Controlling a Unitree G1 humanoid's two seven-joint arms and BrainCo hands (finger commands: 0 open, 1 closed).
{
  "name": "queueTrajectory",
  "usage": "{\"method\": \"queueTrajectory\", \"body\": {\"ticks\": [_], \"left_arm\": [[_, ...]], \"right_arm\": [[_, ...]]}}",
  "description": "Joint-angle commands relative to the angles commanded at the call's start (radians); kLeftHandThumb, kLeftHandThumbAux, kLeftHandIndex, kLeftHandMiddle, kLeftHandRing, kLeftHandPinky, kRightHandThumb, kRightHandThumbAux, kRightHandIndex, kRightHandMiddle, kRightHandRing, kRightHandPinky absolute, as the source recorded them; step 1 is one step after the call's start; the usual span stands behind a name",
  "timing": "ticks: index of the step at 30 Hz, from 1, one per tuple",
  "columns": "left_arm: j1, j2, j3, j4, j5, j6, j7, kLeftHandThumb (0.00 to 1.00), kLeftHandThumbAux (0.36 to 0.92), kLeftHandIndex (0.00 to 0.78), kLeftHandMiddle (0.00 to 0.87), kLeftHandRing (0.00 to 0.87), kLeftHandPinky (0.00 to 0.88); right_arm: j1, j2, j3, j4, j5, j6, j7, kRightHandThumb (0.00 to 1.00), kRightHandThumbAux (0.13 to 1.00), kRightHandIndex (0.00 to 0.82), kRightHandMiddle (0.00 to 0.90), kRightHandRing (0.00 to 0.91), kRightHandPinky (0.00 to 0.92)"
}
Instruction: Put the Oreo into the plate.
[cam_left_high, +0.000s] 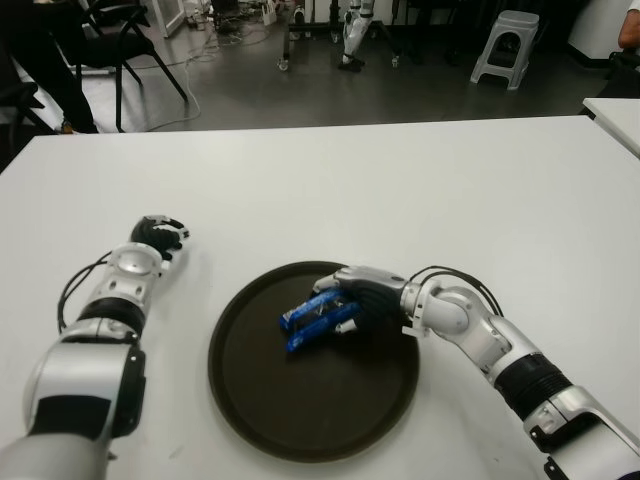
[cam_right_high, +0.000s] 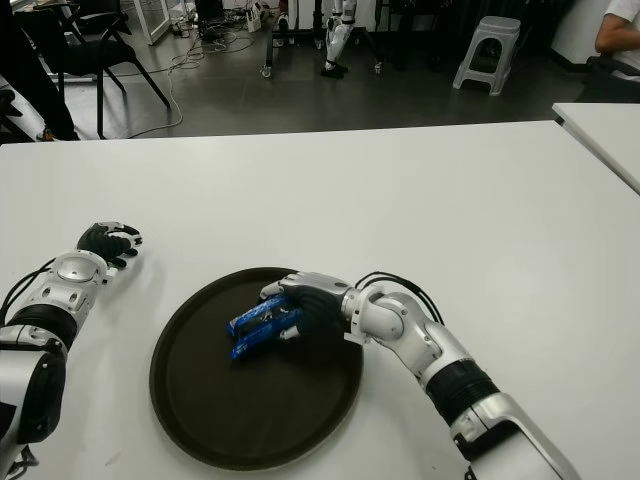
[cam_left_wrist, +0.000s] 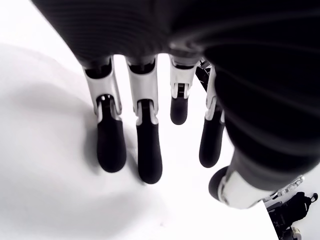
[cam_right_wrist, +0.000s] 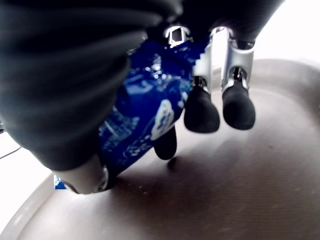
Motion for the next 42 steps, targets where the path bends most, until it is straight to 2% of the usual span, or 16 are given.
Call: {"method": "queueTrajectory", "body": {"ticks": [7, 9, 10, 12, 13, 14, 15, 16, 17, 18, 20, 22, 26, 30, 37, 42], "left_arm": [[0.000, 0.000, 0.000, 0.001, 0.001, 0.003, 0.000, 0.668, 0.732, 0.396, 0.119, 0.144, 0.132], [-0.001, 0.000, -0.003, 0.001, 0.003, 0.005, 0.002, 0.668, 0.731, 0.396, 0.123, 0.146, 0.130], [-0.001, 0.000, -0.003, 0.001, 0.004, 0.005, 0.003, 0.668, 0.731, 0.397, 0.123, 0.147, 0.131], [-0.002, 0.000, -0.004, 0.001, 0.005, 0.007, 0.004, 0.668, 0.731, 0.397, 0.123, 0.148, 0.135], [-0.002, 0.000, -0.004, 0.000, 0.004, 0.007, 0.005, 0.669, 0.731, 0.397, 0.123, 0.149, 0.136], [-0.002, 0.000, -0.004, 0.000, 0.004, 0.007, 0.006, 0.669, 0.731, 0.397, 0.121, 0.149, 0.142], [-0.002, 0.000, -0.004, 0.000, 0.004, 0.007, 0.006, 0.670, 0.731, 0.397, 0.120, 0.149, 0.145], [-0.002, 0.000, -0.003, 0.000, 0.004, 0.008, 0.006, 0.670, 0.731, 0.397, 0.119, 0.150, 0.147], [-0.003, 0.000, -0.003, 0.001, 0.004, 0.011, 0.006, 0.671, 0.731, 0.397, 0.120, 0.151, 0.150], [-0.004, 0.000, -0.003, 0.001, 0.004, 0.013, 0.006, 0.671, 0.731, 0.397, 0.121, 0.152, 0.153], [-0.004, 0.000, -0.004, 0.001, 0.004, 0.012, 0.006, 0.671, 0.730, 0.397, 0.121, 0.153, 0.158], [-0.003, 0.000, -0.004, 0.001, 0.004, 0.010, 0.006, 0.672, 0.730, 0.397, 0.120, 0.154, 0.161], [-0.002, 0.000, -0.004, 0.001, 0.005, 0.009, 0.008, 0.672, 0.730, 0.397, 0.122, 0.154, 0.158], [-0.002, 0.001, -0.005, 0.001, 0.005, 0.008, 0.008, 0.672, 0.730, 0.397, 0.128, 0.157, 0.158], [0.000, 0.002, -0.003, 0.002, 0.004, -0.001, 0.002, 0.673, 0.730, 0.397, 0.130, 0.159, 0.160], [-0.002, 0.002, -0.003, 0.002, 0.003, 0.006, -0.004, 0.672, 0.731, 0.397, 0.128, 0.160, 0.163]], "right_arm": [[0.002, -0.009, -0.008, -0.020, 0.028, -0.004, 0.046, 0.691, 0.736, 0.427, 0.772, 0.780, 0.764], [0.007, -0.005, -0.015, -0.027, 0.050, 0.016, 0.070, 0.692, 0.736, 0.422, 0.724, 0.738, 0.720], [0.008, -0.001, -0.017, -0.026, 0.058, 0.026, 0.078, 0.691, 0.736, 0.420, 0.685, 0.699, 0.665], [0.010, 0.004, -0.020, -0.030, 0.074, 0.045, 0.093, 0.686, 0.738, 0.413, 0.562, 0.572, 0.474], [0.013, 0.004, -0.023, -0.040, 0.083, 0.057, 0.103, 0.684, 0.738, 0.412, 0.538, 0.547, 0.436], [0.015, 0.004, -0.025, -0.048, 0.089, 0.066, 0.110, 0.677, 0.741, 0.405, 0.454, 0.456, 0.329], [0.016, 0.004, -0.026, -0.054, 0.094, 0.073, 0.115, 0.672, 0.743, 0.401, 0.399, 0.397, 0.261], [0.020, 0.007, -0.029, -0.060, 0.101, 0.085, 0.118, 0.670, 0.744, 0.400, 0.380, 0.376, 0.236], [0.025, 0.012, -0.035, -0.058, 0.114, 0.091, 0.121, 0.448, 0.757, 0.292, 0.312, 0.302, 0.176], [0.029, 0.016, -0.038, -0.058, 0.124, 0.096, 0.124, 0.286, 0.736, 0.194, 0.236, 0.221, 0.122], [0.036, 0.026, -0.047, -0.046, 0.162, 0.093, 0.143, 0.146, 0.690, 0.102, 0.159, 0.143, 0.071], [0.038, 0.034, -0.054, -0.037, 0.198, 0.097, 0.173, 0.060, 0.625, 0.041, 0.098, 0.083, 0.032], [0.040, 0.044, -0.065, -0.041, 0.278, 0.155, 0.263, 0.015, 0.496, 0.010, 0.028, 0.024, 0.008], [0.033, 0.061, -0.074, -0.028, 0.347, 0.241, 0.352, 0.003, 0.395, 0.002, 0.005, 0.004, 0.001], [0.038, 0.070, -0.088, -0.049, 0.387, 0.310, 0.405, 0.000, 0.355, 0.000, 0.000, 0.000, 0.000], [0.047, 0.061, -0.092, -0.074, 0.380, 0.315, 0.401, 0.000, 0.353, 0.000, 0.000, 0.000, 0.000]]}}
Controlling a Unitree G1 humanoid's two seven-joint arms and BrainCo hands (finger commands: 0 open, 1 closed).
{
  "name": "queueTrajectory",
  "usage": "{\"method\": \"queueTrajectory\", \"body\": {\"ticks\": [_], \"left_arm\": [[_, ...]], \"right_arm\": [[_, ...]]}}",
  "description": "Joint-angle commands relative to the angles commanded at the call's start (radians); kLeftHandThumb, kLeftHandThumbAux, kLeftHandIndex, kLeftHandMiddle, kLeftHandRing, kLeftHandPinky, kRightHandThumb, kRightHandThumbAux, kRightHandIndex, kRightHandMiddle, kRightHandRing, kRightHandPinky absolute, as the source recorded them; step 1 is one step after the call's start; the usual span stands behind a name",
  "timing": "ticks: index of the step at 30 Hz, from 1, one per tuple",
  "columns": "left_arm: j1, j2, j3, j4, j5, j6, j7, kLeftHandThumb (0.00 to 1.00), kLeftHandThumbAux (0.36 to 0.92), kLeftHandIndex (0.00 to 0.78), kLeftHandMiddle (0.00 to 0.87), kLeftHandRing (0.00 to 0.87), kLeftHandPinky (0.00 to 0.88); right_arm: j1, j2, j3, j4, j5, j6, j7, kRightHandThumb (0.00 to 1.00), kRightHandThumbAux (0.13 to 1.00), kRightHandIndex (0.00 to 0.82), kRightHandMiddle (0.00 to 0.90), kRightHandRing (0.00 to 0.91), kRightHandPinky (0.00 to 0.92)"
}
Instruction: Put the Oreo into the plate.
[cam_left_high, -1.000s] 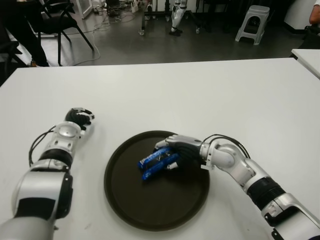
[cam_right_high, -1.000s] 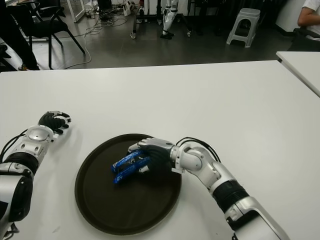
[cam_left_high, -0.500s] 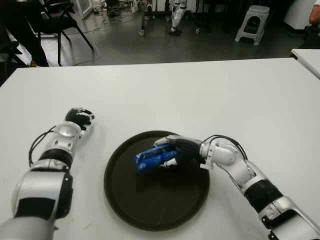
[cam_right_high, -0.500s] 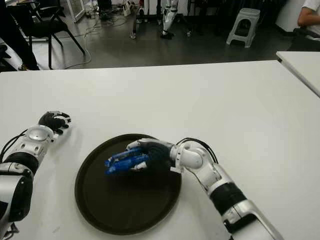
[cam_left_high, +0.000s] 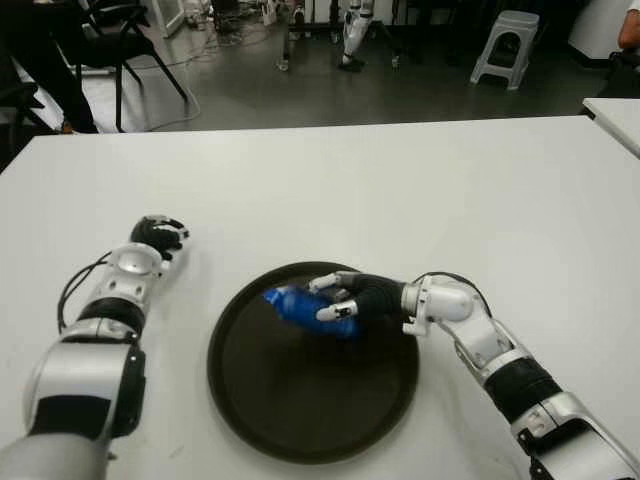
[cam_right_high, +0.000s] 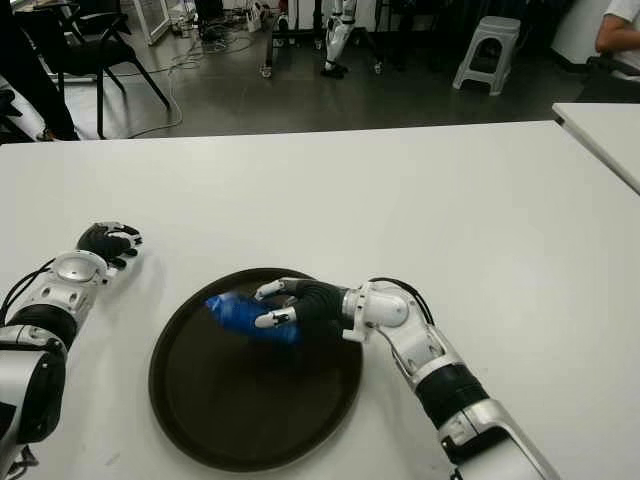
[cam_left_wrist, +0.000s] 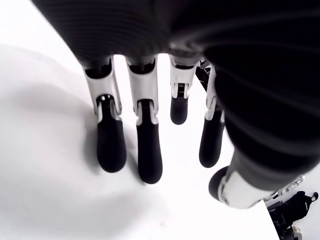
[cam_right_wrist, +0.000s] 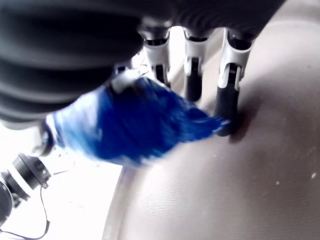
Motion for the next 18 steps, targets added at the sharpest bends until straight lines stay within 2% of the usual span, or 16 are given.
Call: {"method": "queueTrajectory", "body": {"ticks": [7, 18], "left_arm": [[-0.003, 0.000, -0.006, -0.001, 0.006, 0.009, 0.005, 0.670, 0.730, 0.397, 0.122, 0.146, 0.145], [0.002, -0.001, 0.013, 0.000, -0.012, -0.003, -0.006, 0.672, 0.731, 0.397, 0.126, 0.165, 0.185]], "right_arm": [[0.007, -0.005, 0.003, -0.018, -0.016, 0.012, -0.008, 0.000, 0.348, 0.000, 0.000, 0.000, 0.000], [0.012, -0.008, 0.002, -0.018, -0.038, -0.057, -0.042, 0.000, 0.405, 0.000, 0.000, 0.000, 0.000]]}}
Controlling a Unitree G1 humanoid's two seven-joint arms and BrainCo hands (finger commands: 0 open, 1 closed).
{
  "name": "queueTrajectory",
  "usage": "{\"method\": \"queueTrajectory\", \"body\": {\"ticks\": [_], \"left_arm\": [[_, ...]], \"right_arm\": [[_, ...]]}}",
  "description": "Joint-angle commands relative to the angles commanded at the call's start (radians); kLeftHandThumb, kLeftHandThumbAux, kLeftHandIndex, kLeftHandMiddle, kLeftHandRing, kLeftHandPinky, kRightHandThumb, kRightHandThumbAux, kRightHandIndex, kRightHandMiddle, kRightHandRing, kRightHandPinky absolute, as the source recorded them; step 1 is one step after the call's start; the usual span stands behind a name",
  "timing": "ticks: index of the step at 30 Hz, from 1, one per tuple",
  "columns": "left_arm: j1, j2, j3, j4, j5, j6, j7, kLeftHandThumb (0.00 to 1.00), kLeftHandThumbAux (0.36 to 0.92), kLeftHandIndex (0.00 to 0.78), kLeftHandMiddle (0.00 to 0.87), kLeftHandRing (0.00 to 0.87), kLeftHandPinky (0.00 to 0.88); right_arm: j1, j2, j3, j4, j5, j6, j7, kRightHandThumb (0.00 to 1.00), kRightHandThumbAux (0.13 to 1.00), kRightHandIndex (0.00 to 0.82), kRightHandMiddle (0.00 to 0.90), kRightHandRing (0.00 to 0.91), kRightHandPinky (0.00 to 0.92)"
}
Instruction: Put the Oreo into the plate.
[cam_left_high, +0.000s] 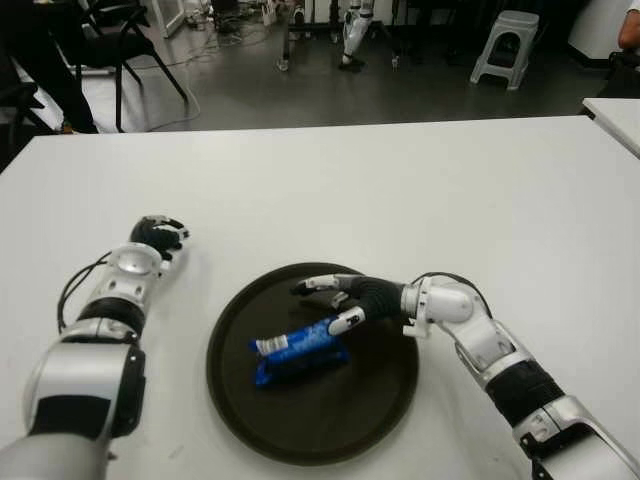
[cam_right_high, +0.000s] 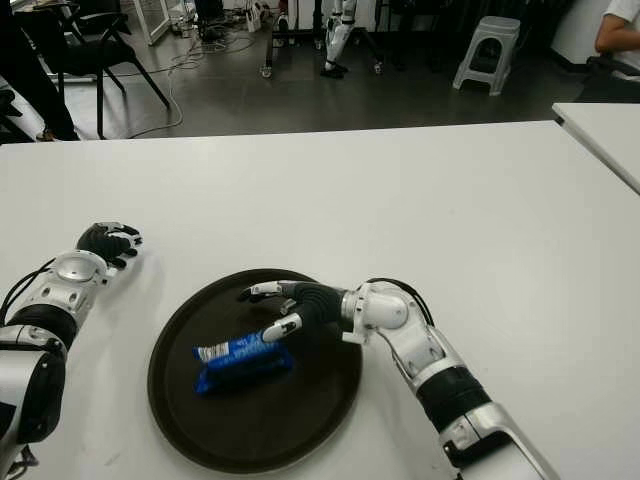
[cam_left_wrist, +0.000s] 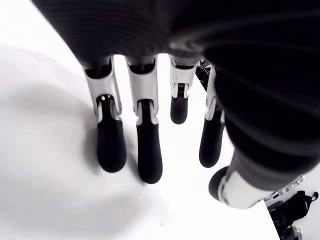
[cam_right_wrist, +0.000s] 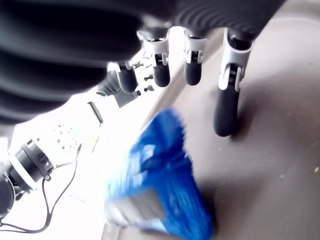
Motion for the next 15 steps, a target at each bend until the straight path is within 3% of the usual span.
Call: {"method": "queueTrajectory", "body": {"ticks": [15], "left_arm": [[0.002, 0.001, -0.010, 0.001, 0.014, -0.002, 0.010, 0.670, 0.732, 0.397, 0.121, 0.154, 0.163]], "right_arm": [[-0.018, 0.003, 0.011, 0.040, -0.012, 0.002, 0.016, 0.000, 0.428, 0.000, 0.000, 0.000, 0.000]]}}
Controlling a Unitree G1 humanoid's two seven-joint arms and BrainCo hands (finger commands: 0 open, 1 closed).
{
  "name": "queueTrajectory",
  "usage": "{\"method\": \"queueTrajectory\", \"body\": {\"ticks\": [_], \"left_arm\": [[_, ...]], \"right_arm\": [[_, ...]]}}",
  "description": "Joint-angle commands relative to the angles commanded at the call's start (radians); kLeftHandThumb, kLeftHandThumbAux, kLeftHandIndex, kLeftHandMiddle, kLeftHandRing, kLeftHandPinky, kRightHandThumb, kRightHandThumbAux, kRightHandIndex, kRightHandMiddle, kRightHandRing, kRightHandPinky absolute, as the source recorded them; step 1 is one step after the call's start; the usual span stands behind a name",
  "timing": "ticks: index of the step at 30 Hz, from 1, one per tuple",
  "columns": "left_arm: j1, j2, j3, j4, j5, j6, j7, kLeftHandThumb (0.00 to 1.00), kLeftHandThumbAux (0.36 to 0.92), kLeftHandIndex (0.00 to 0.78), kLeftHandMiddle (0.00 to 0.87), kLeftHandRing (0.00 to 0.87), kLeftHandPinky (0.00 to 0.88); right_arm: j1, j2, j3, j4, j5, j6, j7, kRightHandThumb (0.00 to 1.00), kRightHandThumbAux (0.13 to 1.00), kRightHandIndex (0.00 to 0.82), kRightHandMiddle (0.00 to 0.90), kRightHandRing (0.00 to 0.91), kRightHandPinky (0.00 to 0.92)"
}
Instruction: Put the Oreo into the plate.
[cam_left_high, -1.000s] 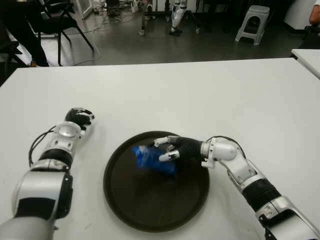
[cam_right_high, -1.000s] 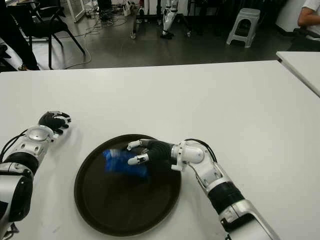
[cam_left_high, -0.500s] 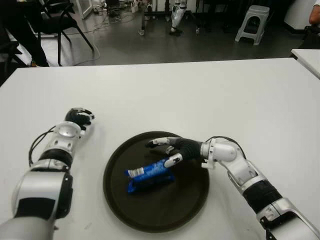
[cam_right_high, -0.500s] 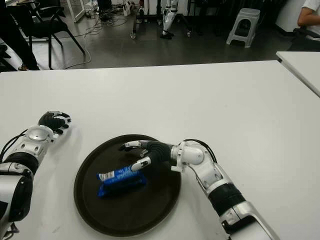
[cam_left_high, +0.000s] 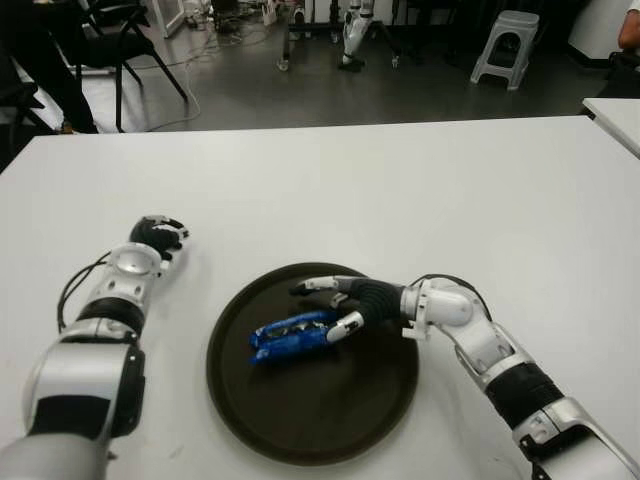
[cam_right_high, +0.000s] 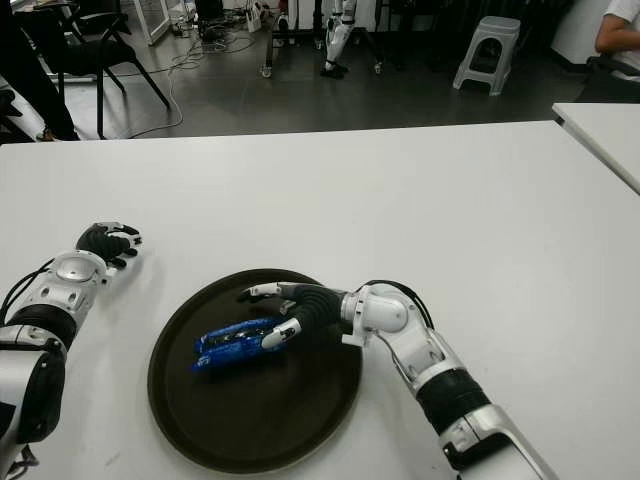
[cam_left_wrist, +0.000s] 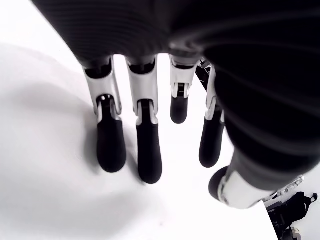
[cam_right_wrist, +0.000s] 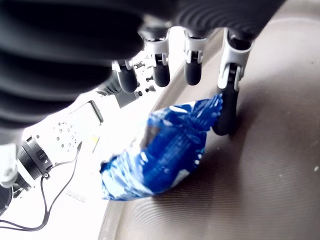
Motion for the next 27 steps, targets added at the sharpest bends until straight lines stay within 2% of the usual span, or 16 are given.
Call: {"method": "queueTrajectory", "body": {"ticks": [16, 21, 27], "left_arm": [[-0.007, 0.000, -0.012, -0.004, 0.005, 0.015, -0.002, 0.669, 0.732, 0.397, 0.119, 0.137, 0.124], [-0.005, -0.001, -0.007, -0.002, 0.001, 0.013, 0.002, 0.669, 0.731, 0.397, 0.128, 0.151, 0.134], [-0.002, -0.001, -0.005, -0.003, -0.001, 0.003, 0.004, 0.670, 0.731, 0.397, 0.132, 0.157, 0.143]], "right_arm": [[-0.024, -0.008, 0.010, 0.022, -0.025, -0.026, 0.001, 0.000, 0.434, 0.000, 0.000, 0.000, 0.000], [-0.070, 0.003, 0.001, 0.125, -0.040, -0.067, -0.026, 0.000, 0.456, 0.000, 0.000, 0.000, 0.000], [-0.101, 0.010, -0.012, 0.170, -0.040, -0.112, -0.041, 0.000, 0.501, 0.000, 0.000, 0.000, 0.000]]}}
